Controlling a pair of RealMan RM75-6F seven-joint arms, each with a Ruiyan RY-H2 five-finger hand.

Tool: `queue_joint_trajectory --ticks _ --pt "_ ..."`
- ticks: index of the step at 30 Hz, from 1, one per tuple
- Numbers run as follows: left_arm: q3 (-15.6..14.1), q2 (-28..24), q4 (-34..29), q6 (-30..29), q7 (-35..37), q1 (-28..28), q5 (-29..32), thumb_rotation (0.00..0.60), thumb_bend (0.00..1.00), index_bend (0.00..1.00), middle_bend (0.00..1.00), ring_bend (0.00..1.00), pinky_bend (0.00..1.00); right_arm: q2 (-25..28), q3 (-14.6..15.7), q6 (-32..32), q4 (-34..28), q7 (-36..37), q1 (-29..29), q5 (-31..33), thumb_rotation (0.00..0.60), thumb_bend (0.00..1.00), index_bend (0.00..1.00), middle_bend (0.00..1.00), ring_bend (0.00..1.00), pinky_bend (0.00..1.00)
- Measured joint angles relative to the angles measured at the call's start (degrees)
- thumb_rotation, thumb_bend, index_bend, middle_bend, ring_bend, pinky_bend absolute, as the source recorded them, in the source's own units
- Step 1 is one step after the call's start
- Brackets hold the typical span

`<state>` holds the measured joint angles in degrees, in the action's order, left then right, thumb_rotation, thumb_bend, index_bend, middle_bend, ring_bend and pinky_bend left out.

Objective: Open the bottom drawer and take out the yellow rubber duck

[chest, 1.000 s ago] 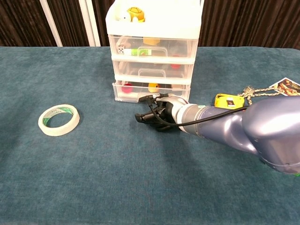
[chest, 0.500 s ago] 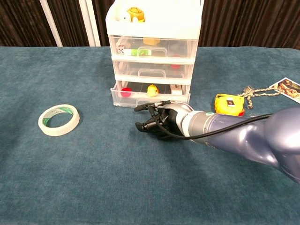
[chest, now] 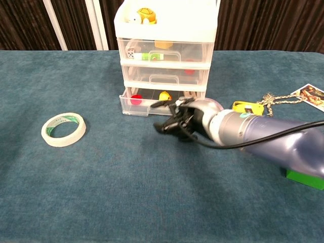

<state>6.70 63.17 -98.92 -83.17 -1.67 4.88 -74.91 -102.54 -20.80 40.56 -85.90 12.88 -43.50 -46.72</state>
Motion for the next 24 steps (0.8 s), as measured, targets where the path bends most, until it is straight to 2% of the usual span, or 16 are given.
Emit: queue_joint_trajectory --ticks 6,9,19,24 --pt "-0.1 0.1 0.1 0.0 -0.1 -0.1 -0.1 0.600 0.61 0.05 0.00 0.00 0.00 2.9 -0.1 4.2 -3.9 -3.5 0.6 -0.8 0.600 0.55 0.09 0.88 0.96 0.99" --pt "-0.1 0.1 0.1 0.0 -0.2 0.0 0.0 0.600 0.61 0.05 0.00 0.00 0.00 3.7 -0.3 4.2 -4.6 -4.4 0.2 0.5 0.600 0.55 0.09 0.88 0.97 0.99" --pt "0.0 -0.1 0.0 0.3 0.3 0.0 0.4 0.600 0.61 0.05 0.00 0.00 0.00 3.1 0.7 5.2 -2.8 -12.1 -3.8 6.7 0.600 0.55 0.09 0.89 0.97 0.99" --pt "0.2 -0.2 -0.2 0.3 0.3 0.0 0.5 0.600 0.61 0.05 0.00 0.00 0.00 2.0 1.4 8.1 -1.5 -17.2 -5.7 9.4 0.600 0.55 0.09 0.89 0.98 0.99"
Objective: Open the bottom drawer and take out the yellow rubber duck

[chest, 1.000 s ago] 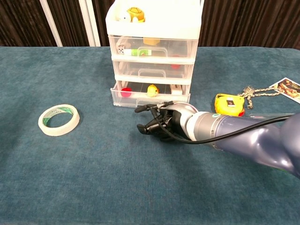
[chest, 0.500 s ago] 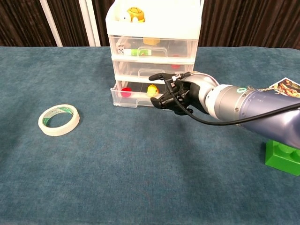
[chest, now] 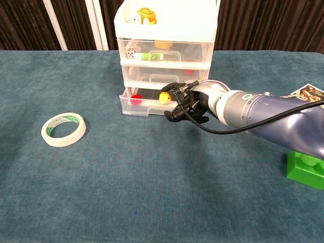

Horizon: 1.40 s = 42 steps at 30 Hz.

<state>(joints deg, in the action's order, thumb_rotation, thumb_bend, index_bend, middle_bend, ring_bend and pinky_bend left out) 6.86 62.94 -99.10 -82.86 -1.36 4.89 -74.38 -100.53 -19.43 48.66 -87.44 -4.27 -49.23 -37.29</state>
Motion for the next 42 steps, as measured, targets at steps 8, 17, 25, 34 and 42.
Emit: queue_joint_trajectory --ticks 8,17,25,34,42 --pt "-0.1 0.0 0.0 0.0 -0.1 0.0 -0.1 0.600 0.61 0.05 0.00 0.00 0.00 -0.6 1.0 1.5 0.8 -5.8 -2.4 4.6 0.600 0.55 0.18 0.90 0.99 1.00" --pt "-0.3 0.0 -0.1 0.2 -0.1 0.0 -0.3 0.600 0.61 0.05 0.00 0.00 0.00 -0.4 1.4 1.2 0.1 -8.0 -3.5 7.0 0.600 0.55 0.22 0.90 0.99 1.00" --pt "-0.3 0.0 -0.1 0.1 -0.1 0.0 -0.3 0.600 0.61 0.05 0.00 0.00 0.00 0.5 1.2 0.5 -1.2 -8.3 -3.9 7.8 0.600 0.55 0.24 0.91 1.00 1.00" --pt "-0.3 -0.1 -0.1 0.2 0.0 0.0 -0.3 0.600 0.61 0.05 0.00 0.00 0.00 3.0 1.9 -1.2 -3.8 -8.3 -3.8 8.3 0.600 0.56 0.25 0.91 1.00 1.00" --pt "-0.2 0.1 0.2 -0.2 0.5 0.0 -0.7 0.600 0.61 0.05 0.00 0.00 0.00 4.9 3.3 -2.3 -6.2 -7.9 -3.6 7.8 0.600 0.56 0.25 0.91 1.00 1.00"
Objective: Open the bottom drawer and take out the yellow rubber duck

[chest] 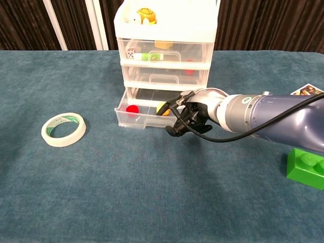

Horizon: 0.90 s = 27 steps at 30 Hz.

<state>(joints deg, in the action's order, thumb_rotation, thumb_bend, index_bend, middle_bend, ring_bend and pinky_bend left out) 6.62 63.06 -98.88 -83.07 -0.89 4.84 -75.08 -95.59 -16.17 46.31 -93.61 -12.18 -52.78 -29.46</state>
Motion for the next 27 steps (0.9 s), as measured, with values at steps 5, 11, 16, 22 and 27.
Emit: queue_joint_trajectory --ticks 5,11,16,22,27 --pt "0.1 0.1 0.1 -0.1 -0.1 0.0 0.0 0.600 0.61 0.05 0.00 0.00 0.00 1.2 0.9 -0.3 -1.4 -0.1 -0.1 -0.4 0.600 0.56 0.25 0.91 1.00 1.00" --pt "0.0 0.1 0.2 0.0 0.0 0.0 0.0 0.600 0.61 0.05 0.00 0.00 0.00 2.7 1.5 -0.8 -3.1 0.1 -0.2 -0.2 0.600 0.56 0.25 0.91 1.00 1.00" --pt "0.0 0.1 0.2 0.0 -0.2 0.0 0.0 0.600 0.61 0.05 0.00 0.00 0.00 4.0 2.1 -0.8 -4.8 -0.1 -0.5 -0.4 0.600 0.56 0.25 0.91 1.00 1.00" --pt "0.1 0.1 0.2 -0.1 -0.3 0.0 0.1 0.600 0.61 0.05 0.00 0.00 0.00 5.0 1.5 -0.3 -5.9 1.2 -0.5 -1.2 0.600 0.56 0.23 0.95 1.00 1.00" --pt "0.1 0.1 0.3 0.0 -0.3 0.0 0.2 0.600 0.61 0.05 0.00 0.00 0.00 6.1 0.6 0.3 -6.6 2.5 -0.3 -2.1 0.600 0.56 0.22 0.99 1.00 1.00"
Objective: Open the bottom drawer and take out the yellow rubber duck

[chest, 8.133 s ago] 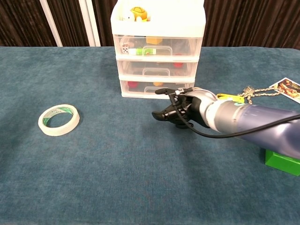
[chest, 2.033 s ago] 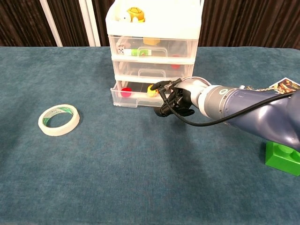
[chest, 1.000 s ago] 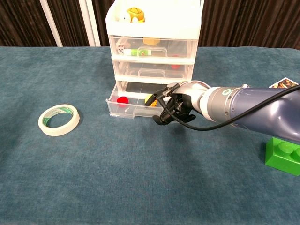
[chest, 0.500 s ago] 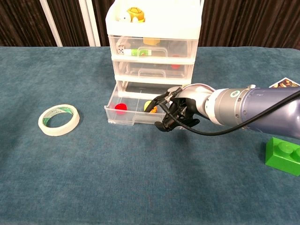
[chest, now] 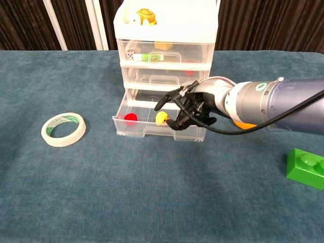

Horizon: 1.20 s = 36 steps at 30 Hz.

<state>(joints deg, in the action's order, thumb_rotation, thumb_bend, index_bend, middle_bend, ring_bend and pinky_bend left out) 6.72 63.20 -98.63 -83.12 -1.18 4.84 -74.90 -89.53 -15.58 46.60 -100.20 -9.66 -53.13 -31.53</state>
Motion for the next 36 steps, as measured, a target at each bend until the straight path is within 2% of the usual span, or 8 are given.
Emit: queue_joint_trajectory --ticks 4,11,20,30,36 --pt "0.0 0.0 -0.1 0.0 -0.1 0.0 0.1 0.600 0.61 0.05 0.00 0.00 0.00 0.9 0.0 -1.3 0.1 0.4 -0.4 0.7 0.600 0.54 0.22 1.00 1.00 1.00" --pt "0.0 -0.1 -0.1 0.0 0.0 0.0 0.1 0.600 0.61 0.05 0.00 0.00 0.00 1.4 -1.3 -1.5 1.6 1.7 -1.0 -0.9 0.600 0.38 0.25 1.00 1.00 1.00" --pt "0.1 -0.1 0.0 0.1 0.0 0.0 0.3 0.600 0.61 0.05 0.00 0.00 0.00 -0.1 -1.6 0.9 10.7 -1.3 -3.3 -12.2 0.600 0.32 0.35 1.00 1.00 1.00" --pt "0.1 0.0 0.0 0.0 -0.2 0.0 0.1 0.600 0.61 0.05 0.00 0.00 0.00 -3.3 3.0 -0.9 22.0 -3.7 -5.9 -28.0 0.600 0.30 0.38 1.00 1.00 1.00" --pt "0.2 0.1 0.1 0.0 -0.1 0.0 0.4 0.600 0.61 0.05 0.00 0.00 0.00 -5.5 5.2 -1.1 26.5 -2.8 -6.7 -35.6 0.600 0.30 0.38 1.00 1.00 1.00"
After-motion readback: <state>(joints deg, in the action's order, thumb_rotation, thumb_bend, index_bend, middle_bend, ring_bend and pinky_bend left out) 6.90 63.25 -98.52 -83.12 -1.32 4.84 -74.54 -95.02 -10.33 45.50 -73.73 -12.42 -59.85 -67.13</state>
